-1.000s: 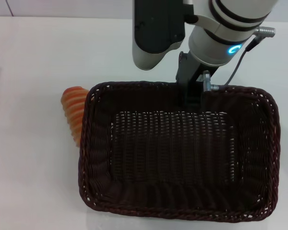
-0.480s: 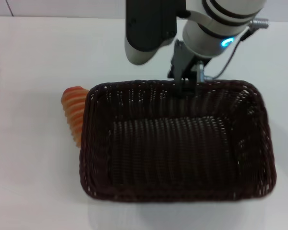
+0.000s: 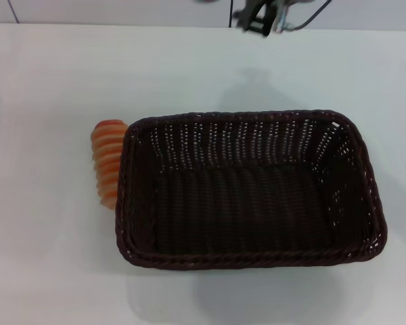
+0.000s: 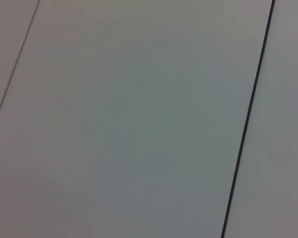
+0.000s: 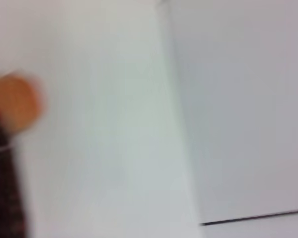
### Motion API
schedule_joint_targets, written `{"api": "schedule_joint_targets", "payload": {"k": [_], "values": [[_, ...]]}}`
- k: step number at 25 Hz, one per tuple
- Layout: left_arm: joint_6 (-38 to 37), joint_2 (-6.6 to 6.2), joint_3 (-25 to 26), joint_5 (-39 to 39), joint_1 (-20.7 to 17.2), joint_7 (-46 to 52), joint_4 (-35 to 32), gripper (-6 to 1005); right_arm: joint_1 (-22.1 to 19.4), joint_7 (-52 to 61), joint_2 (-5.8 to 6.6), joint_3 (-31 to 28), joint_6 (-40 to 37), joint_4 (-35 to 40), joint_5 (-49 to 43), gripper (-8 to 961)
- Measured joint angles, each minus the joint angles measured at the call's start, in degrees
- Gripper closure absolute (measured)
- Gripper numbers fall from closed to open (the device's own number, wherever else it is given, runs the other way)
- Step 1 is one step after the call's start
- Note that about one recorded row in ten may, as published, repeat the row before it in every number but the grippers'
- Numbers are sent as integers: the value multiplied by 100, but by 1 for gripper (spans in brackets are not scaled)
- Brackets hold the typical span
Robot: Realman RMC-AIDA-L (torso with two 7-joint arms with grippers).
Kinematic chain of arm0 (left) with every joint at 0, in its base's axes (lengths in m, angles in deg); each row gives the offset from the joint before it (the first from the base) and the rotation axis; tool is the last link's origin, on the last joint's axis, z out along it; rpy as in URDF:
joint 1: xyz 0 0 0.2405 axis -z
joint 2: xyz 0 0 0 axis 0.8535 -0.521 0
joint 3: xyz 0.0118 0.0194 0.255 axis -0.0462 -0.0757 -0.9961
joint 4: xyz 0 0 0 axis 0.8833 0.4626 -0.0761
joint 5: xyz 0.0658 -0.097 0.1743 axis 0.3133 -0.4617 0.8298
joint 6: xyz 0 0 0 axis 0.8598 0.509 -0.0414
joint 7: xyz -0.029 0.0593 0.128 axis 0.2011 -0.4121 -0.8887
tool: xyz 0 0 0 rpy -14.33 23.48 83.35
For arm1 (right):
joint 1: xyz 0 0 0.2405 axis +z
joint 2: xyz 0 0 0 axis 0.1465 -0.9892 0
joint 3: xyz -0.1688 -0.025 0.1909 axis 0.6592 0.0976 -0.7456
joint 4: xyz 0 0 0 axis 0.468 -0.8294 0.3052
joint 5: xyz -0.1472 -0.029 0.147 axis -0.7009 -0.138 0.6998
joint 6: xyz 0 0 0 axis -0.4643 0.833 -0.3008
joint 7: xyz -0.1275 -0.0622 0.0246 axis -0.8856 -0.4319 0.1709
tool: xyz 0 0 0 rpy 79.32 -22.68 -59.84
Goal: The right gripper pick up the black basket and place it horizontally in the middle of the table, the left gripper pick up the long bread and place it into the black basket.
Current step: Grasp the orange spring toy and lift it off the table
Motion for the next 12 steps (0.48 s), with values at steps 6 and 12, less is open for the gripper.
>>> {"api": "schedule_joint_targets", "payload": {"k": [6, 12], "values": [[28, -22, -37, 12, 39, 14, 24, 154, -1277, 481, -14, -125, -1623, 891, -364, 610], [48, -30, -151, 32, 112, 203, 44, 154, -3124, 874, -18, -121, -4441, 1341, -380, 610]]}}
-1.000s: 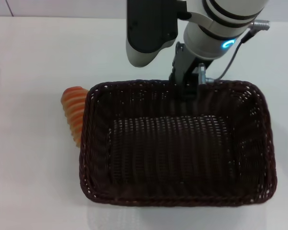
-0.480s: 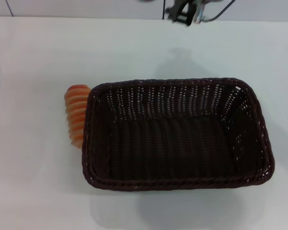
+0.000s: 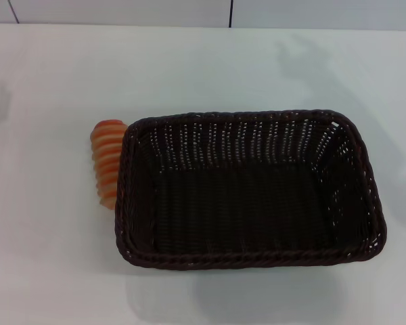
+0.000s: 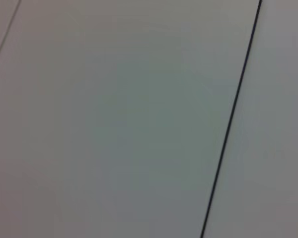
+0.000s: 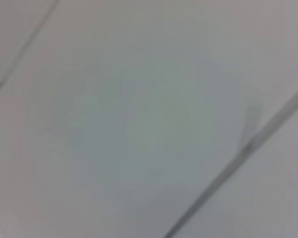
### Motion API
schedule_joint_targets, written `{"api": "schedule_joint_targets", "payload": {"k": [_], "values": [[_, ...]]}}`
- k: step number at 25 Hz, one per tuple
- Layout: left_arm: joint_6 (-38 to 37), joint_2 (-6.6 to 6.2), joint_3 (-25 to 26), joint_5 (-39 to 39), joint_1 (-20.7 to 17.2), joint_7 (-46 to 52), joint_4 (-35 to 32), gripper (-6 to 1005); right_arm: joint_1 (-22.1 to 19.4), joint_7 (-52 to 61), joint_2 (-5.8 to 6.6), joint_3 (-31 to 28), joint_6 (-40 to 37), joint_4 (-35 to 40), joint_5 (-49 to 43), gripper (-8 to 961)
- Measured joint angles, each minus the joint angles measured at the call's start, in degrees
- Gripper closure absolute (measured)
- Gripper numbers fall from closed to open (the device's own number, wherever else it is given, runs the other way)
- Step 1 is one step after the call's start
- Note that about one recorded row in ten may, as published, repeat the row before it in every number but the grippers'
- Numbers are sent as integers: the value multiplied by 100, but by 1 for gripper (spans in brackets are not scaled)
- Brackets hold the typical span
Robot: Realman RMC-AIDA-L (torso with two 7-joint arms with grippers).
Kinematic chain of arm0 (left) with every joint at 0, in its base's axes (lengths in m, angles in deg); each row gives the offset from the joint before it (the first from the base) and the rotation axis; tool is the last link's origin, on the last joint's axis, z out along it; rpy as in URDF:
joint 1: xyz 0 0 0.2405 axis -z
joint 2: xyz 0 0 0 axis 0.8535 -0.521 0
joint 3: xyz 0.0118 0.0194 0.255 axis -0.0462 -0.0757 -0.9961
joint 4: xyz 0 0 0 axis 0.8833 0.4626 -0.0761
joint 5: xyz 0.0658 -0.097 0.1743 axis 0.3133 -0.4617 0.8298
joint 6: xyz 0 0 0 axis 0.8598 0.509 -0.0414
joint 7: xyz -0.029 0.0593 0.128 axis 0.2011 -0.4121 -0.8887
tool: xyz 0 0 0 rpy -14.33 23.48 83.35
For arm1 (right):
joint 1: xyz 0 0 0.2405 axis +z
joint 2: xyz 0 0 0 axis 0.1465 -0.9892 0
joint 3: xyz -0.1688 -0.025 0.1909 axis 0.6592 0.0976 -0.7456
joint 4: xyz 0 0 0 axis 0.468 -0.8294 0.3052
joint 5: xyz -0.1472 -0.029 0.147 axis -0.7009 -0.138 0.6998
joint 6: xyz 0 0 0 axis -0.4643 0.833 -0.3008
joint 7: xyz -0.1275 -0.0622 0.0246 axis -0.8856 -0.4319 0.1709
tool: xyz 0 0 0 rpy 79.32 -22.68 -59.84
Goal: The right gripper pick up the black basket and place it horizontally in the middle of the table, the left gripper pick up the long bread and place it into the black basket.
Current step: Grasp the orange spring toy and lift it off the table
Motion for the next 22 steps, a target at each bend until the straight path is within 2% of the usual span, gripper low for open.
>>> {"api": "schedule_joint_targets", "payload": {"k": [3, 5, 6, 7, 10, 14, 17, 22], "values": [[3, 0, -41, 5, 53, 126, 8, 154, -725, 150, -6, 145, -1456, -194, 19, 610], [5, 0, -68, 3, 78, 202, 16, 154, -1060, 262, -9, 232, -2366, -464, 30, 610], [5, -2, -89, 2, 85, 243, 20, 154, -1332, 440, -13, 303, -3384, -844, 41, 610], [1, -4, -127, 4, 88, 298, 30, 154, -1332, 440, -13, 303, -3384, -844, 41, 610], [-6, -11, -248, 3, 68, 409, 115, 154, -1517, 665, -27, 353, -4592, -1523, 73, 610], [1, -15, -434, 4, -21, 419, 294, 155, -1543, 707, -40, 372, -6053, -2522, 321, 610], [1, -18, -513, 3, -57, 445, 356, 155, -1460, 645, -40, 381, -7349, -3376, 749, 610], [108, -36, -669, 1, -126, 493, 503, 155, -1190, 473, -41, 412, -8900, -4770, 1472, 610]]}}
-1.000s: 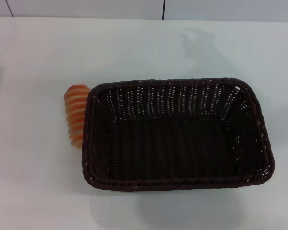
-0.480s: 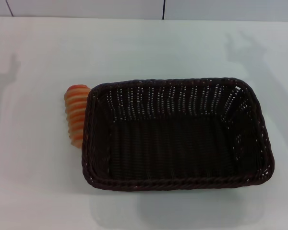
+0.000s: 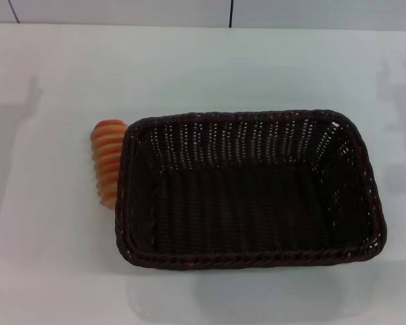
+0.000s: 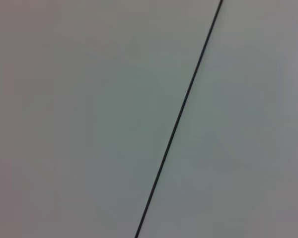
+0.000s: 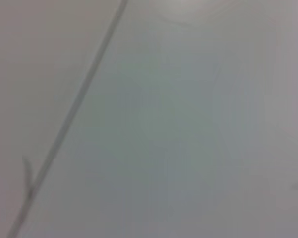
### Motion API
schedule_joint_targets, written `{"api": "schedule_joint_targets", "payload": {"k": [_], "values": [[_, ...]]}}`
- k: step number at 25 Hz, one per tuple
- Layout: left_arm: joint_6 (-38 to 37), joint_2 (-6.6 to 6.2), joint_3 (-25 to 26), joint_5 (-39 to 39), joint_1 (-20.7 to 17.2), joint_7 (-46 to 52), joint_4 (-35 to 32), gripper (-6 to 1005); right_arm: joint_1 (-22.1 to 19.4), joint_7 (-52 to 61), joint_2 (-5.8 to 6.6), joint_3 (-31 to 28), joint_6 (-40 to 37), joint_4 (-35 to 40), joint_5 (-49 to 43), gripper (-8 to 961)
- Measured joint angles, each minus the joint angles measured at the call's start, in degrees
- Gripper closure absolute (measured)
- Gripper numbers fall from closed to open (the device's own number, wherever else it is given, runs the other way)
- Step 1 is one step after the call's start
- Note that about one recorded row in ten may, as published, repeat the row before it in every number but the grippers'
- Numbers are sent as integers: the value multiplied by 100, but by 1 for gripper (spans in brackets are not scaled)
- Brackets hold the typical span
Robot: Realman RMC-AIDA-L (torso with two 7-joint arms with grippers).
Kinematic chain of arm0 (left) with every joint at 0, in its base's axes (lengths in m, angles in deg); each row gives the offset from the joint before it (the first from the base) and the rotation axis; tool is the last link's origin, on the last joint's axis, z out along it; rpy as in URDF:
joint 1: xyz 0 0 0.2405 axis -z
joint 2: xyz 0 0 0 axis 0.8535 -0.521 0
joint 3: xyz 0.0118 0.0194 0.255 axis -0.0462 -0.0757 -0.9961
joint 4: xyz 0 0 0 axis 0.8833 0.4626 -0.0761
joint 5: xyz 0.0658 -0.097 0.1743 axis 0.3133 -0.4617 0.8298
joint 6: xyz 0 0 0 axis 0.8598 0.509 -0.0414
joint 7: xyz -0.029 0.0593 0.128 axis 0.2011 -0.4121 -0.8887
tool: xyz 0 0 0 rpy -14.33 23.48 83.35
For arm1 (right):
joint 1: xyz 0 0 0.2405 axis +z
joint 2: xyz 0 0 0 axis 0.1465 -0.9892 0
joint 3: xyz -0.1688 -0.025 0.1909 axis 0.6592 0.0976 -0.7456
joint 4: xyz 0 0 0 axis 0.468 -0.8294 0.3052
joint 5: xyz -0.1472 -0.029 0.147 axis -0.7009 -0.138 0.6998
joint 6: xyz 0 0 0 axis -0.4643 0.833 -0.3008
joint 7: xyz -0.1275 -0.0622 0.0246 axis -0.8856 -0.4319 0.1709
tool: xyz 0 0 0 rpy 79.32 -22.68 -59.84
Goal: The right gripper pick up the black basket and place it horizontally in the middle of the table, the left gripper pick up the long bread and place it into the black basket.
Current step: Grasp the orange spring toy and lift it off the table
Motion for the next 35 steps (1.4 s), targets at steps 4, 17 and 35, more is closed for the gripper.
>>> {"api": "schedule_joint_targets", "payload": {"k": [4, 17, 35], "values": [[944, -79, -206, 0, -147, 95, 645, 155, 263, -341, -7, 227, -522, -834, 816, 610], [7440, -431, -475, -21, -868, 78, 4946, 155, 728, -372, 24, 263, -746, -1825, 1649, 610], [12341, 45, 724, -547, 985, -783, 5546, 155, 1354, -85, 143, -100, -724, -2564, 1626, 610]]}}
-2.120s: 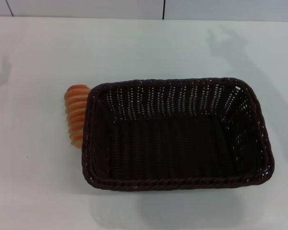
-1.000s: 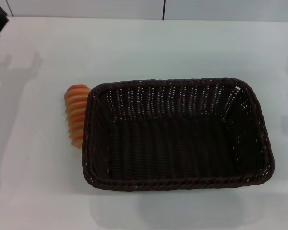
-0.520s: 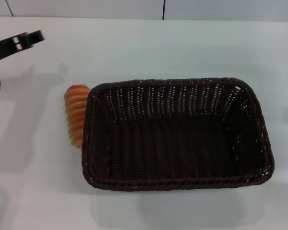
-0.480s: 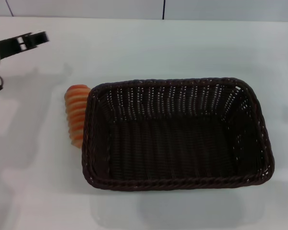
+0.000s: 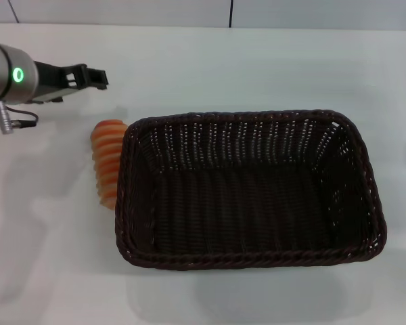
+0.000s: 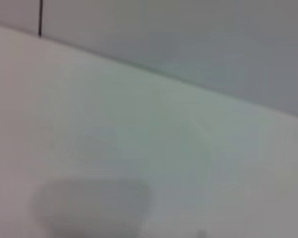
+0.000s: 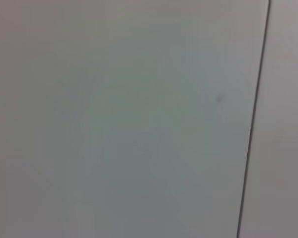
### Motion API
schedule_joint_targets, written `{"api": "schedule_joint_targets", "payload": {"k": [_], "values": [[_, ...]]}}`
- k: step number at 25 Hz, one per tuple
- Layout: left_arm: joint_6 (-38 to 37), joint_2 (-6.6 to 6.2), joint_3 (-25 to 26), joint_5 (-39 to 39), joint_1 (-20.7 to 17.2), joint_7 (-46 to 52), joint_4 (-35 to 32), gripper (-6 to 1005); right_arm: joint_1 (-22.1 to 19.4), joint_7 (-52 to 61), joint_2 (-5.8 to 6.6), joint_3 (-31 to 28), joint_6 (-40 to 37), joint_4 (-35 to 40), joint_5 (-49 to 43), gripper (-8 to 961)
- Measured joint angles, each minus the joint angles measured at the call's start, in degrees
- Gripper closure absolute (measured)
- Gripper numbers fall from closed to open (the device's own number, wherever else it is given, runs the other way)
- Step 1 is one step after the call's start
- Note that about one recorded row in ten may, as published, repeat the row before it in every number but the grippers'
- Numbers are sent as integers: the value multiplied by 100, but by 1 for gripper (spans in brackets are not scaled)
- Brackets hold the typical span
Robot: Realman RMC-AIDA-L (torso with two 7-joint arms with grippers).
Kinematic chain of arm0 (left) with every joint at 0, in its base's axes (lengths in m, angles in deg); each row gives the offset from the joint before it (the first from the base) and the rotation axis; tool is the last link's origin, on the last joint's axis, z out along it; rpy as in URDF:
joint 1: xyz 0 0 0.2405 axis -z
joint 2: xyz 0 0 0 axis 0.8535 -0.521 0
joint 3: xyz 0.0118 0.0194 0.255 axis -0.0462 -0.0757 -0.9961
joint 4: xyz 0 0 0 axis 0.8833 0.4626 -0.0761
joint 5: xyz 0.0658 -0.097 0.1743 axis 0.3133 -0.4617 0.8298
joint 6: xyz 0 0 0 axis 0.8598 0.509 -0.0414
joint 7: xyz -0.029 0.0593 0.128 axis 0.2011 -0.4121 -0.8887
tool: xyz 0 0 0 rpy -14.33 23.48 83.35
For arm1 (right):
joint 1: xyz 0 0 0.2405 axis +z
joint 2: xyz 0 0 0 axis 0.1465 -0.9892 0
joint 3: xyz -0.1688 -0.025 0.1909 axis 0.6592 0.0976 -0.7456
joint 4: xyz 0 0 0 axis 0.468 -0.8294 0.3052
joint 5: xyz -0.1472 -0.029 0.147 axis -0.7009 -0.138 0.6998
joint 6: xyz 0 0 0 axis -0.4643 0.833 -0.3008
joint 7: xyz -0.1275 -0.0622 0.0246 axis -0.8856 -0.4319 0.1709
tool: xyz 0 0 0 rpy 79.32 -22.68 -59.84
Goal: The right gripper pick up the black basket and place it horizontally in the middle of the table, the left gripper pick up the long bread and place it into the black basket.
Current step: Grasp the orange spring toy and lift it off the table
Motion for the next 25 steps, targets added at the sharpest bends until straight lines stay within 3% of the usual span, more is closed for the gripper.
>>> {"api": "schedule_joint_targets", "payload": {"k": [11, 25], "values": [[828, -12, 495, -6, 1015, 148, -1026, 155, 121, 292, 172, 53, -28, -200, -17, 610], [1042, 18, 605, -63, 1349, 175, -1670, 155, 124, 339, 213, 11, -59, -188, -231, 610]]}}
